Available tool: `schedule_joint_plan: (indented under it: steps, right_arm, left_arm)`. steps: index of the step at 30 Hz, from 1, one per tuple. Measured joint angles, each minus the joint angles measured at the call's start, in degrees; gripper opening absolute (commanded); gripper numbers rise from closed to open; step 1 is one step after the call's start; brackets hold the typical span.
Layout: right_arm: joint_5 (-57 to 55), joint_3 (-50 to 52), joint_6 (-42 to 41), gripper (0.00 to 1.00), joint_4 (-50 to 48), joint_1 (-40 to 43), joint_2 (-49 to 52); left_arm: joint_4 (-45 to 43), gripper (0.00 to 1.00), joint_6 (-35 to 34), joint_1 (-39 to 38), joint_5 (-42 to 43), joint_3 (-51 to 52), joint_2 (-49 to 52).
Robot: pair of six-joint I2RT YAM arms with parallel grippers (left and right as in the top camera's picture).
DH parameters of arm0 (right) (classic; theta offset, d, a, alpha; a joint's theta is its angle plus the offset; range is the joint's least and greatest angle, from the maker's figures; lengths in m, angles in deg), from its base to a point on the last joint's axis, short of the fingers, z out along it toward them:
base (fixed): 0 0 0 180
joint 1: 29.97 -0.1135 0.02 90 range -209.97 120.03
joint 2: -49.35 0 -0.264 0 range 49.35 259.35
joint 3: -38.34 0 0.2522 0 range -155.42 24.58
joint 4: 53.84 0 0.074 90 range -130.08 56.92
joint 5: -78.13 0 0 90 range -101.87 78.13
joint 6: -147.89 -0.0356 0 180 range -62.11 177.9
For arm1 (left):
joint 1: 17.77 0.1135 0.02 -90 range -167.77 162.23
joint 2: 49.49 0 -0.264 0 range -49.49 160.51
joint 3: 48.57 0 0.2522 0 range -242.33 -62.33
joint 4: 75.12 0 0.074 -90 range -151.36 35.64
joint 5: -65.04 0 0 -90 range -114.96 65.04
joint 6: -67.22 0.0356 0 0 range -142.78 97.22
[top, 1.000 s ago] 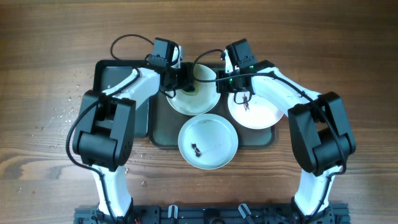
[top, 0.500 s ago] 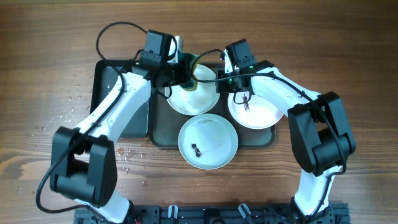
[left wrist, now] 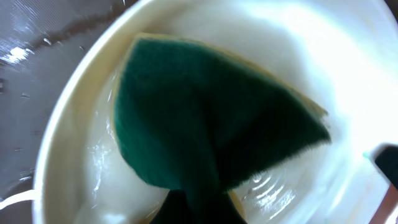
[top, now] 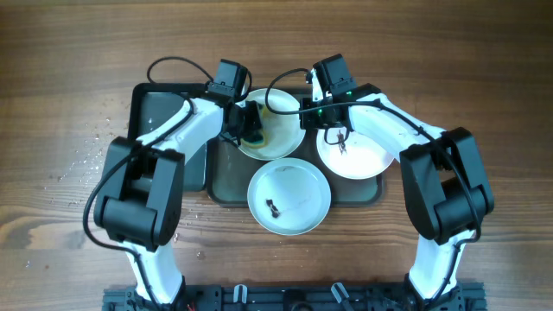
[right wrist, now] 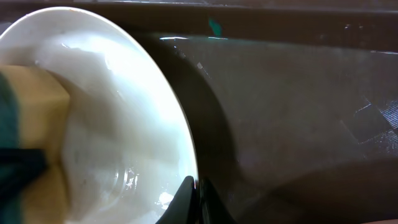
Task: Clean dirty plates on tray and stack at the side
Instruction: 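Scrub the held white plate with the sponge in the left gripper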
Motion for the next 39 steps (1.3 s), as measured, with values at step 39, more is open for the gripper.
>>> schedule_joint_plan:
  steps: [39]
  right_arm:
    - [-1.1,0.0,0.0,0.05,0.0,0.0,0.0]
  left_arm:
    - [1.5,0.04,0.4,0.7,0.2,-0.7,-5.2]
